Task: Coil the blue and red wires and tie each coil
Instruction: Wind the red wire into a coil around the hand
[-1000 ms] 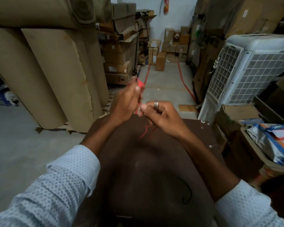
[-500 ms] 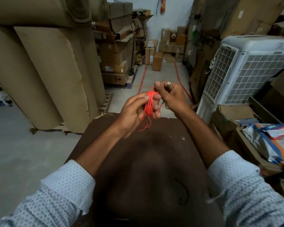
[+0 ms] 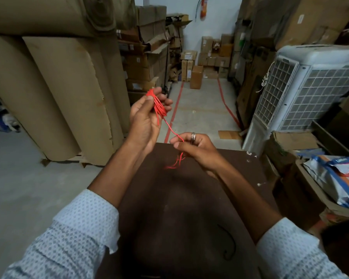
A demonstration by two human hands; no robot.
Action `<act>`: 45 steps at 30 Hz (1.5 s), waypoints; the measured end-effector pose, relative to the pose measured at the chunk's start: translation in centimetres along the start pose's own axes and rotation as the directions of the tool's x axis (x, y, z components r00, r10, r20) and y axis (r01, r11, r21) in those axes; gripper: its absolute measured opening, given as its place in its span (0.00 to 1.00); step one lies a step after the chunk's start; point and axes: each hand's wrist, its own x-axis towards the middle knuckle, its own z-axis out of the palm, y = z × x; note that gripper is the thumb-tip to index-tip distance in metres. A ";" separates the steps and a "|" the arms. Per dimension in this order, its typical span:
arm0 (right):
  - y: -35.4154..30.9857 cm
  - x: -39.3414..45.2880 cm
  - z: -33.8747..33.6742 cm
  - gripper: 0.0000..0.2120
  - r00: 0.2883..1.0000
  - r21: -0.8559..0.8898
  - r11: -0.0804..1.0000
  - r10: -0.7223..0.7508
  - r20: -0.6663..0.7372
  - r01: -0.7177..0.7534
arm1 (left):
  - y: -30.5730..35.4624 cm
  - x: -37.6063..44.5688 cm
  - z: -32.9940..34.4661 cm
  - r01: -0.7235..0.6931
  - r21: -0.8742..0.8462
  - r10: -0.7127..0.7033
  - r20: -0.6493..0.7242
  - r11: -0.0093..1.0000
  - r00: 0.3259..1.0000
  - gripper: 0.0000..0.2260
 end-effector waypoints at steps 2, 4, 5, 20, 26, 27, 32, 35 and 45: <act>-0.1 -0.4 -0.1 0.09 1.000 0.085 0.996 0.012 0.025 -0.014 | 0.4 0.5 -0.1 -0.020 0.004 0.020 0.000 1.000 1.000 0.11; -0.2 -0.7 -0.3 0.12 0.998 0.162 0.986 0.019 0.058 -0.028 | 0.5 0.6 0.0 -0.049 0.054 0.048 0.027 0.997 0.998 0.12; -0.2 -0.8 -0.3 0.13 0.998 0.174 0.984 0.018 0.061 -0.028 | 0.6 0.7 0.0 -0.067 0.076 0.065 0.032 0.995 0.997 0.11; -2.5 -4.6 -0.8 0.10 0.961 -0.212 0.972 -0.043 0.273 0.104 | 1.1 2.5 -3.6 -0.284 0.629 0.276 0.113 0.724 0.954 0.12; -8.0 -2.7 -1.6 0.10 0.936 -0.175 0.920 -0.343 0.079 0.351 | -1.9 -1.3 -3.7 -0.234 0.810 -0.010 0.284 0.537 0.959 0.15; -8.5 -1.9 -2.0 0.11 0.930 -0.169 0.915 -0.367 0.028 0.367 | -2.5 -2.0 -3.3 -0.211 0.795 -0.059 0.295 0.569 0.954 0.15; -9.1 2.3 -4.2 0.14 0.898 -0.238 0.920 -0.367 -0.241 0.312 | -4.0 -3.8 -1.6 -0.053 0.641 -0.202 0.317 0.765 0.927 0.14; -7.9 4.2 -4.6 0.16 0.870 -0.307 0.919 -0.351 -0.346 0.248 | -4.1 -4.4 -0.6 0.005 0.544 -0.247 0.374 0.839 0.894 0.14; 1.3 2.9 -0.2 0.18 0.974 -0.376 0.924 -0.142 -0.177 0.067 | -1.7 -1.2 0.8 0.070 0.146 -0.097 0.191 0.987 0.977 0.15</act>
